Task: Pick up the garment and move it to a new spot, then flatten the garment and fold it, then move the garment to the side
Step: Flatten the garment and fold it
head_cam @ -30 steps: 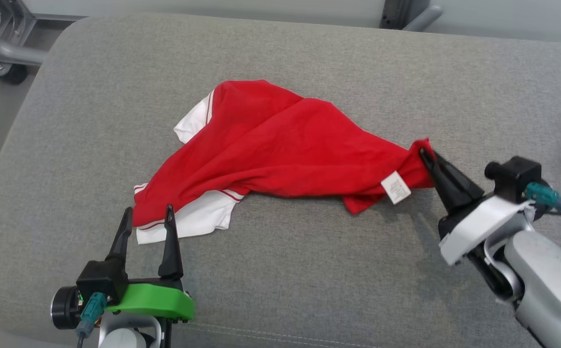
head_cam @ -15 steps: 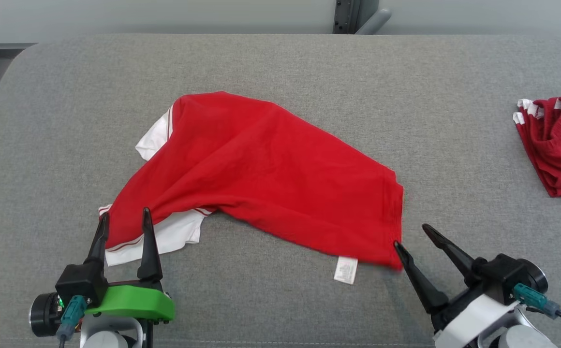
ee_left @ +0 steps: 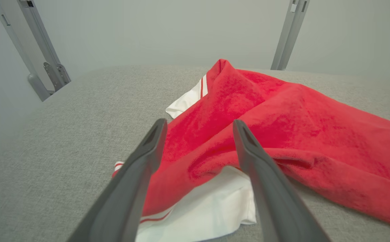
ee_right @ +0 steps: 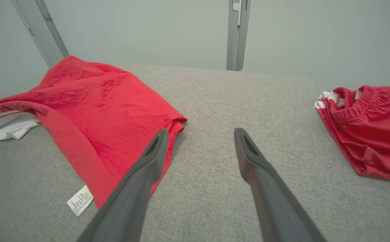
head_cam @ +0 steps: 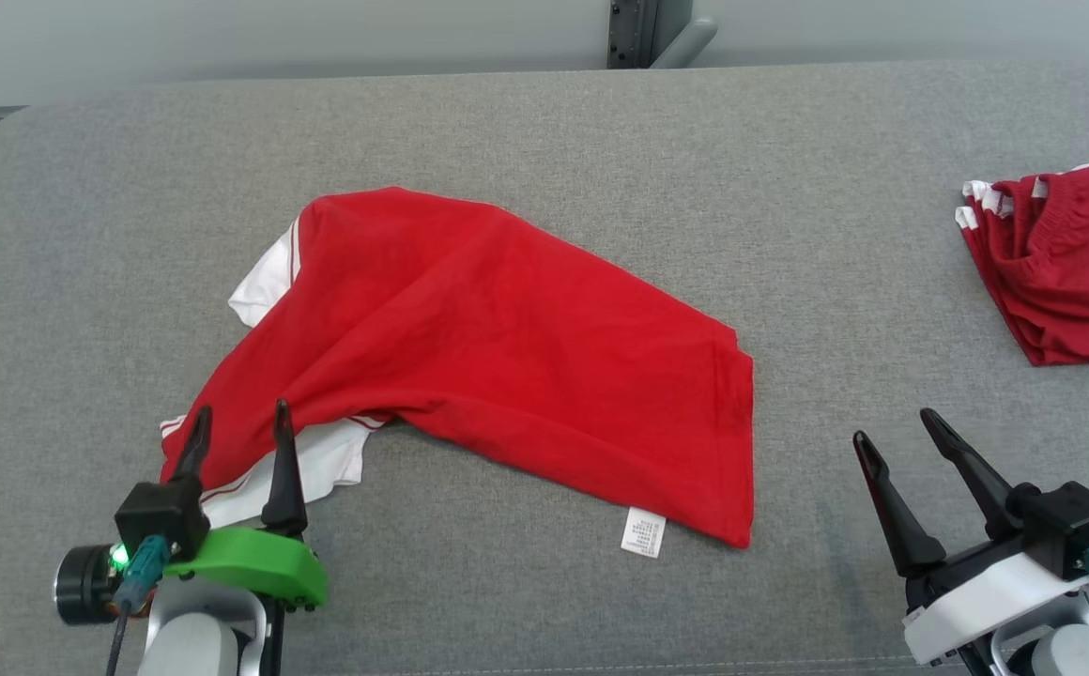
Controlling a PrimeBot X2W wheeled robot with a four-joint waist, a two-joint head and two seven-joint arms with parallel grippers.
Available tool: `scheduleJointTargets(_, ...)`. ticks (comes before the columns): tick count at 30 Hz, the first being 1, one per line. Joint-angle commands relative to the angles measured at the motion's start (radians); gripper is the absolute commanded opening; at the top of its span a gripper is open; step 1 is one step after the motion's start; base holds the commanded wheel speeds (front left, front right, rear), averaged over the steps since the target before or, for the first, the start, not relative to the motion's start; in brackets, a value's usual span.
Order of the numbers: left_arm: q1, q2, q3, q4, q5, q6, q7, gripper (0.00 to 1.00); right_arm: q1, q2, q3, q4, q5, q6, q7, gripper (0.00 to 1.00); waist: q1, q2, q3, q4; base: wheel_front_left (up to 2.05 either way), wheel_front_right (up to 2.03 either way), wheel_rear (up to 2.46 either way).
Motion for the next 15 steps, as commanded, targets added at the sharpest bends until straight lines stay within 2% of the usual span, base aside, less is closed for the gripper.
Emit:
scheduleJointTargets(1,-0.05,0.012,-0.014,0.039,0.014,-0.013,0.005,1.0,-0.006,0.014,-0.004,-0.01,-0.016,-0.001,-0.003,1.0,0.0,-0.0001,0.01,-0.004,0.0,0.0,0.0)
scheduleJointTargets(8,-0.204,0.013,-0.067,0.22,0.026,-0.042,0.057,1.0,-0.046,0.038,0.006,-0.021,-0.035,-0.001,-0.003,1.0,0.0,-0.0001,0.046,-0.013,0.0,0.0,0.0)
scheduleJointTargets(15,-0.339,0.027,-0.056,0.369,0.02,-0.016,0.067,1.0,-0.086,0.036,0.021,-0.028,-0.039,-0.001,-0.003,1.0,0.0,-0.0001,0.088,-0.037,0.0,0.0,0.0)
